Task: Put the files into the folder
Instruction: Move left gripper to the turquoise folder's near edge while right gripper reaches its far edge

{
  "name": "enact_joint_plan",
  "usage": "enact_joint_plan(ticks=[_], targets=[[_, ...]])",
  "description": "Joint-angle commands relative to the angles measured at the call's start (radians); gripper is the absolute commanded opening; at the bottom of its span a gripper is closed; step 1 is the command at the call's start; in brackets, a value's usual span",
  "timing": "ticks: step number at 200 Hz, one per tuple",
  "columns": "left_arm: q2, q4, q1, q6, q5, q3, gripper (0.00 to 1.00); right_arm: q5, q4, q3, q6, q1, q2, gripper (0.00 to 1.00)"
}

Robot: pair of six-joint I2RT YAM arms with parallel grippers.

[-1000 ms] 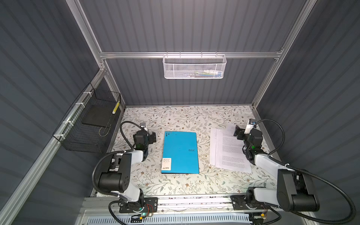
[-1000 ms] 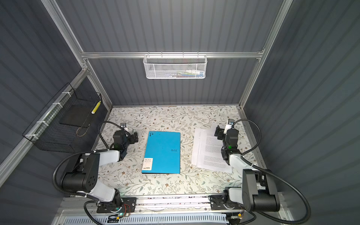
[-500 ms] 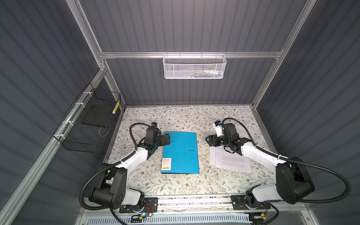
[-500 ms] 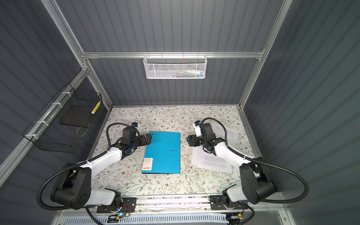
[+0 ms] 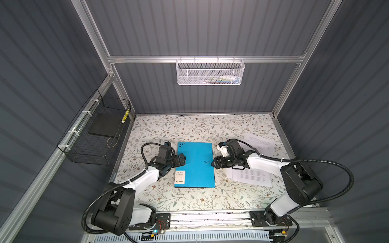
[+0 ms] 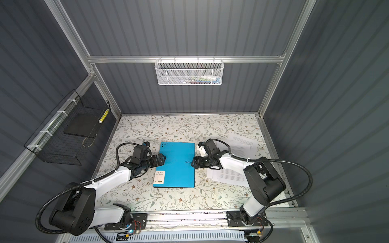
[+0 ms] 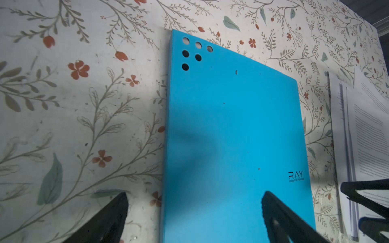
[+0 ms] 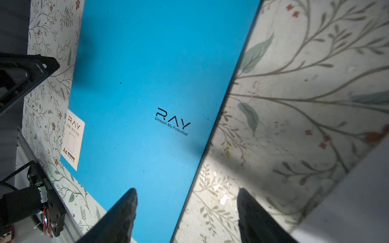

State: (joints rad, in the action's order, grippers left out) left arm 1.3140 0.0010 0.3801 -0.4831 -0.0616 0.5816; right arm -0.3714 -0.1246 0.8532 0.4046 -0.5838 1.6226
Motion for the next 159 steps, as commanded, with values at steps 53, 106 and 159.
enact_joint_plan(ticks=[53, 106, 159], targets=[[0.040, 0.008, 0.038, 0.000, -0.003, 0.000, 0.99, -0.037, 0.041, 0.026, 0.029, -0.008, 0.068, 0.74], [0.057, 0.016, 0.052, 0.006, 0.008, -0.016, 0.99, -0.045, 0.057, 0.030, 0.042, -0.010, 0.104, 0.75], [0.095, 0.036, 0.055, 0.008, -0.017, 0.001, 0.99, -0.054, 0.035, 0.057, 0.048, -0.009, 0.139, 0.75]])
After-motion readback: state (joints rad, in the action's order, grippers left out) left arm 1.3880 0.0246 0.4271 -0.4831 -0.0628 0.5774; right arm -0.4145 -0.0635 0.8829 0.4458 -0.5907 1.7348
